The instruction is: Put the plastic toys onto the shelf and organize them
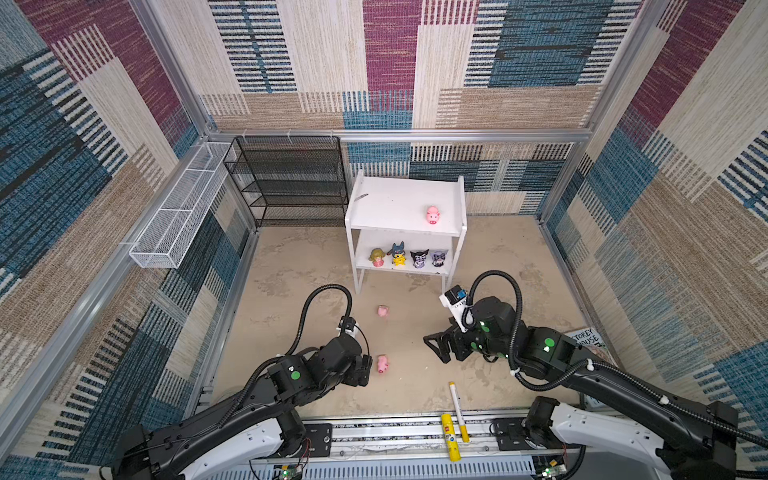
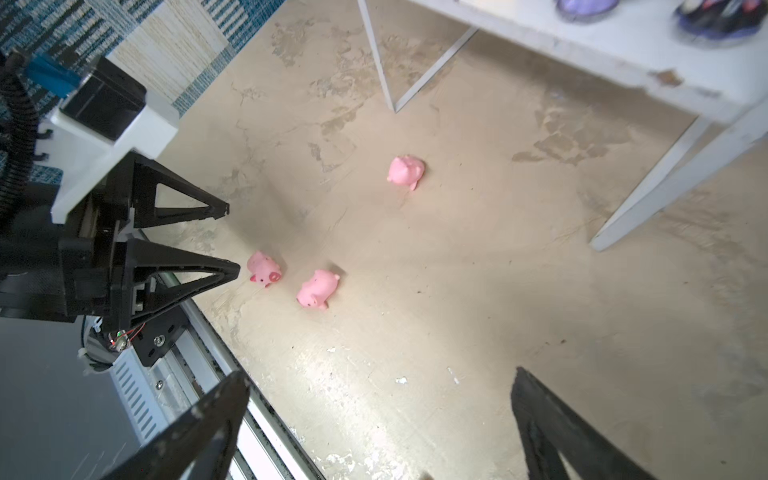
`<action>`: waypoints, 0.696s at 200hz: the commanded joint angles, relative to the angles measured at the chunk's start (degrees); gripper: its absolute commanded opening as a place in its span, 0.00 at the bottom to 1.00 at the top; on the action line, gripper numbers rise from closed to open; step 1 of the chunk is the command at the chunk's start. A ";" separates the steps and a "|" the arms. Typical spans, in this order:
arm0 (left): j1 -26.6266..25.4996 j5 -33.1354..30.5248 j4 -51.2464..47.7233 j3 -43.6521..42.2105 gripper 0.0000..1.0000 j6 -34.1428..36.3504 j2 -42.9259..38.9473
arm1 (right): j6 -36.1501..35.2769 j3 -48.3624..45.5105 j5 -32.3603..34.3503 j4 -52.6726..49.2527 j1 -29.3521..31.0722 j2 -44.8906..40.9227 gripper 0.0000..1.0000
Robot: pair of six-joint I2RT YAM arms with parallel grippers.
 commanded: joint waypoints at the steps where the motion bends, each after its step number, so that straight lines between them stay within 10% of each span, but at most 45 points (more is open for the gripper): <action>1: -0.86 5.56 1.15 -0.27 0.88 -1.17 1.96 | 3.15 -3.13 -0.68 7.79 0.13 -0.08 1.00; 93: -4.49 9.91 11.29 2.78 0.54 -0.63 20.33 | 5.60 -11.47 -2.91 13.13 0.17 -1.98 0.92; 139: -4.80 5.93 11.71 2.77 0.54 -0.98 21.37 | 5.65 -12.93 -3.13 13.62 0.16 -3.76 0.92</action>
